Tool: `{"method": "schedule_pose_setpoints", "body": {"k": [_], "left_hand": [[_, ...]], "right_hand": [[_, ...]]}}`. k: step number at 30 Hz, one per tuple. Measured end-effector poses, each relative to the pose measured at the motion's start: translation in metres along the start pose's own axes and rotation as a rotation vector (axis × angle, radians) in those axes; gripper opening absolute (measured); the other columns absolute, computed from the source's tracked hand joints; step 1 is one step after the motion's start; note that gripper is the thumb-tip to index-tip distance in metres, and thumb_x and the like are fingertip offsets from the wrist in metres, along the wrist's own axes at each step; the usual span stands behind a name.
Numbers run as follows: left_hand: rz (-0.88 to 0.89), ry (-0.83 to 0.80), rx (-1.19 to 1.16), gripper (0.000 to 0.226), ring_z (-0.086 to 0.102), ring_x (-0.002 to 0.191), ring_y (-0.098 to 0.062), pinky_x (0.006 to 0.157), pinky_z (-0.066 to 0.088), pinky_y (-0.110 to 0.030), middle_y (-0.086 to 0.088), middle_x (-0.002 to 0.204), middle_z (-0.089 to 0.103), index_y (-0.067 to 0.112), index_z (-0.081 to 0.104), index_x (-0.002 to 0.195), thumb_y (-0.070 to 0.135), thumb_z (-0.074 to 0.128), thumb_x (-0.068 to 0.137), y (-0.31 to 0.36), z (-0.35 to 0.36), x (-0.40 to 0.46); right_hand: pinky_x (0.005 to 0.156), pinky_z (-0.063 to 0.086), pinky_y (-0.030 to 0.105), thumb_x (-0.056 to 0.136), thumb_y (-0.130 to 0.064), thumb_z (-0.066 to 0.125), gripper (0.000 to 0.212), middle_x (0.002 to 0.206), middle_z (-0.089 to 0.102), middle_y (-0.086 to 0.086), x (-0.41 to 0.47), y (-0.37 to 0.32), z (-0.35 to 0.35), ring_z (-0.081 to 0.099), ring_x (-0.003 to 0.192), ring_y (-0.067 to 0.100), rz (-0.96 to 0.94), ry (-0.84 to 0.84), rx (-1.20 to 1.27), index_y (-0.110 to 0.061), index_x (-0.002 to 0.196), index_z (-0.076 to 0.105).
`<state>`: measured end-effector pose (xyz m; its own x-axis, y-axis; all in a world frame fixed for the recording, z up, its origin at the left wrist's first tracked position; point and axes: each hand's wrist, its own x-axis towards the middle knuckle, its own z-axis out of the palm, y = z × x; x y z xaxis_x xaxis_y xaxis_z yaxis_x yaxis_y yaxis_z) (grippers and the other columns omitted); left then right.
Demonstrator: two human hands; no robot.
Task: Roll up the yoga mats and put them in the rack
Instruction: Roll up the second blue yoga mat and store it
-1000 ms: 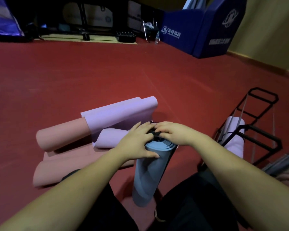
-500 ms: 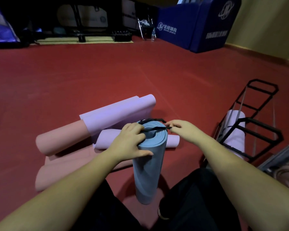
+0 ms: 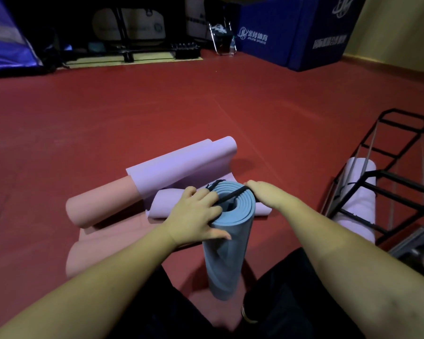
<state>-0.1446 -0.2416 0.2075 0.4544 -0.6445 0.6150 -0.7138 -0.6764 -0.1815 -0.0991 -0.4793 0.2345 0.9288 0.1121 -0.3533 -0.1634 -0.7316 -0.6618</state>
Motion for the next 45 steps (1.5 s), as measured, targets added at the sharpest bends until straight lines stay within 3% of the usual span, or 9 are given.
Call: {"method": "schedule_pose_setpoints", "body": {"k": [6,10,13,20,24,28,33,38,45], "left_hand": [[-0.173,-0.027,0.077,0.065,0.043,0.071,-0.023,0.063,0.019,-0.034,0.001,0.073,0.047,0.022,0.067,0.073,0.084,0.047,0.072,-0.011,0.001,-0.005],[-0.323,-0.119,0.092,0.067,0.051,0.068,-0.025,0.064,0.021,-0.031,0.002,0.069,0.049,0.023,0.073,0.071,0.081,0.042,0.070,-0.018,0.000,0.003],[-0.364,-0.176,0.080,0.062,0.054,0.071,-0.025,0.064,0.023,-0.031,0.002,0.071,0.052,0.025,0.077,0.080,0.081,0.053,0.068,-0.019,0.001,0.007],[-0.512,-0.205,-0.037,0.062,0.056,0.076,-0.029,0.061,0.031,-0.031,-0.002,0.079,0.054,0.020,0.077,0.092,0.075,0.060,0.069,-0.009,0.006,0.010],[-0.559,-0.147,-0.109,0.066,0.057,0.076,-0.032,0.063,0.049,-0.034,-0.005,0.081,0.056,0.008,0.076,0.093,0.068,0.056,0.073,0.001,0.011,0.005],[-0.577,-0.148,-0.163,0.062,0.056,0.081,-0.033,0.071,0.054,-0.040,-0.008,0.085,0.056,0.004,0.074,0.094,0.062,0.071,0.073,0.005,0.014,0.003],[-0.424,-0.095,-0.136,0.069,0.056,0.073,-0.032,0.064,0.053,-0.037,-0.009,0.080,0.054,0.002,0.072,0.101,0.064,0.054,0.078,0.022,0.016,0.004],[-0.199,-0.030,-0.161,0.061,0.050,0.079,-0.025,0.064,0.049,-0.034,-0.006,0.084,0.054,0.008,0.068,0.114,0.059,0.050,0.084,0.026,0.014,0.004],[0.039,-0.084,-0.076,0.033,0.051,0.079,-0.023,0.066,0.032,-0.035,0.001,0.083,0.054,0.024,0.069,0.104,0.046,0.048,0.094,-0.012,-0.004,-0.008]], "right_hand": [[0.056,0.039,0.020,0.102,-0.038,0.043,0.037,0.065,0.049,-0.002,-0.031,0.011,-0.004,0.049,0.061,0.016,0.011,0.089,-0.013,-0.015,0.081,0.063],[0.078,0.045,0.019,0.101,-0.021,0.051,0.026,0.096,0.074,-0.002,-0.054,0.024,0.006,0.061,0.081,0.005,-0.197,0.034,-0.058,-0.023,0.114,0.074],[0.104,0.037,0.018,0.099,-0.018,0.056,0.030,0.138,0.058,-0.003,-0.065,0.031,0.038,0.054,0.127,0.007,-0.277,0.057,-0.264,-0.006,0.082,0.077],[0.070,0.037,0.025,0.093,-0.025,0.065,0.049,0.144,0.052,-0.009,-0.057,0.032,0.085,0.064,0.097,0.010,-0.232,0.355,-0.112,-0.023,0.054,0.035],[0.072,0.047,0.026,0.084,-0.022,0.071,0.034,0.100,0.071,-0.007,-0.058,0.005,0.083,0.064,0.078,0.010,-0.074,0.317,0.184,-0.030,0.112,0.054],[0.069,0.049,0.034,0.099,-0.028,0.044,0.038,0.115,0.067,0.009,-0.055,-0.017,0.054,0.060,0.071,0.024,0.073,0.330,0.430,-0.021,0.136,0.044],[0.057,0.059,0.036,0.076,-0.084,0.039,0.074,0.091,0.066,0.008,-0.038,-0.056,0.013,0.071,0.058,0.023,0.267,0.113,0.123,-0.019,0.109,0.052],[0.050,0.056,0.029,0.079,-0.043,0.057,0.045,0.078,0.065,0.004,-0.029,-0.052,0.005,0.064,0.049,0.017,0.294,0.181,-0.222,-0.012,0.112,0.052],[0.045,0.053,0.030,0.078,-0.041,0.054,0.038,0.077,0.067,0.010,-0.035,-0.028,-0.003,0.062,0.047,0.023,0.281,0.204,-0.099,-0.013,0.104,0.050]]}}
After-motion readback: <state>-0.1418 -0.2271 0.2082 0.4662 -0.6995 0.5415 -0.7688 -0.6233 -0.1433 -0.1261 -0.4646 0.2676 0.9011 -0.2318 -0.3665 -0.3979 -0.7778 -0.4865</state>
